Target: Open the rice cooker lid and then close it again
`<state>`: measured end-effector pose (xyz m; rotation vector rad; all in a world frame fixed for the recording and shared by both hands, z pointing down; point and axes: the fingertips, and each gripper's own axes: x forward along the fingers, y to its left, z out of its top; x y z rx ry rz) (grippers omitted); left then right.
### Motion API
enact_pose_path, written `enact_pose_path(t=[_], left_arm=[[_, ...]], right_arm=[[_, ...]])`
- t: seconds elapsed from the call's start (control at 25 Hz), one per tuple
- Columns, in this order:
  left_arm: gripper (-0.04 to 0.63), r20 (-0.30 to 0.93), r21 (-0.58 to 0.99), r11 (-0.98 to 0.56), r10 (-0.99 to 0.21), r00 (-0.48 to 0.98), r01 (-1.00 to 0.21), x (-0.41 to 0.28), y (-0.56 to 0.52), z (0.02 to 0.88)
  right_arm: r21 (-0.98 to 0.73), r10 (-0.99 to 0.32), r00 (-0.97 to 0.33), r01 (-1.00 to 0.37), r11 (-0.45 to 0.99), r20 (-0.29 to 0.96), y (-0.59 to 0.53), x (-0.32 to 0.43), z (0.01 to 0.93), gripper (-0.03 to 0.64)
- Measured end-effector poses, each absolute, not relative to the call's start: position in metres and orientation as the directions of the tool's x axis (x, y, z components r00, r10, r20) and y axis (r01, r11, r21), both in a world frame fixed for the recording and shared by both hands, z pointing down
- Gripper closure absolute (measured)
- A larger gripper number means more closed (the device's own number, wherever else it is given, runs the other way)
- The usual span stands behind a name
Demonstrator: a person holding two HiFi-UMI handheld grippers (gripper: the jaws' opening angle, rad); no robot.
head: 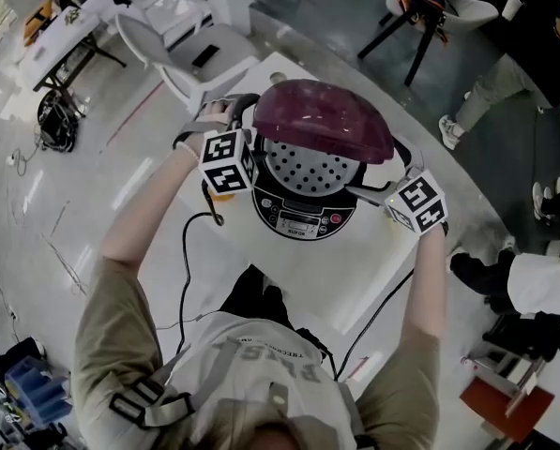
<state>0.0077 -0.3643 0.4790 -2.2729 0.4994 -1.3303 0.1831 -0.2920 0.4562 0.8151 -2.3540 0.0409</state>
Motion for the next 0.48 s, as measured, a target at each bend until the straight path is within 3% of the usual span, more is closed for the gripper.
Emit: enact_pose_path(t=[0.48], left_arm=[[0.048,0.76,-0.535,-0.845,-0.476,0.442,0.01,-0.001,-0.348,0.497]], right_arm=[[0.153,-0.469,-0.589,-0.506,0.849,0.658,-0.274,0.184,0.473,0.035]])
